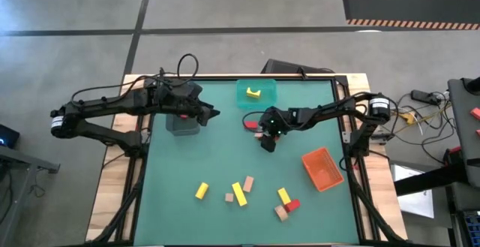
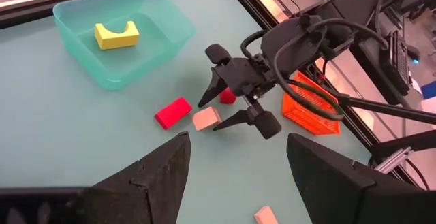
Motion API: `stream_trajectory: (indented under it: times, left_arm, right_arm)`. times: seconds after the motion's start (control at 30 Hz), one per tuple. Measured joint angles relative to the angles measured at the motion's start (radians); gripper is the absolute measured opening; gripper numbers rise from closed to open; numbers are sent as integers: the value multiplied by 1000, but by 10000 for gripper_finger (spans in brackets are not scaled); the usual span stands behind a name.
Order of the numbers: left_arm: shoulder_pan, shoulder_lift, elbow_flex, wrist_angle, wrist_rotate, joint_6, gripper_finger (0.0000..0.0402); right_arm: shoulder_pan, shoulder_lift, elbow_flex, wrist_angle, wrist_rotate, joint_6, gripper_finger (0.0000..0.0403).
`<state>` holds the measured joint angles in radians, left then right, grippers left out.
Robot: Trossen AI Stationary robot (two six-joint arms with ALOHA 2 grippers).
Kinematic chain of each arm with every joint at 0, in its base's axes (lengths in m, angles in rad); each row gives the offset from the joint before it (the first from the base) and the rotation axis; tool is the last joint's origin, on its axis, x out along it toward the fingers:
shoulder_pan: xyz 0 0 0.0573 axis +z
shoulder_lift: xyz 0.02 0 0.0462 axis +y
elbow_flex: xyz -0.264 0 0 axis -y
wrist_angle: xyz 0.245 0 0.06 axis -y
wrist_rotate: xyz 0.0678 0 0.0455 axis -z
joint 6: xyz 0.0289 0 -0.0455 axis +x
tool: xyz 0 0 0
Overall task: Sort & place blocks by color
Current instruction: Put the light brown block into the orange bin
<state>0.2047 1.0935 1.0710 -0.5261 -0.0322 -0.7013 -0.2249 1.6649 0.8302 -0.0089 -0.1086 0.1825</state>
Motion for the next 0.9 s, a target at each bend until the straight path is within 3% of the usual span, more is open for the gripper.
stream_trajectory:
  times: [0.27, 0.53, 0.9]
  left_arm:
    - [0, 0, 0, 3, 0, 0, 228]
    - [0, 0, 0, 3, 0, 1, 228]
    - [0, 0, -6, 3, 0, 1, 228]
  right_arm:
    - [0, 3, 0, -1, 7, 0, 199]
    - [0, -14, 0, -17, -7, 44, 124]
    - [1, -105, 138, -313, -11, 105, 123]
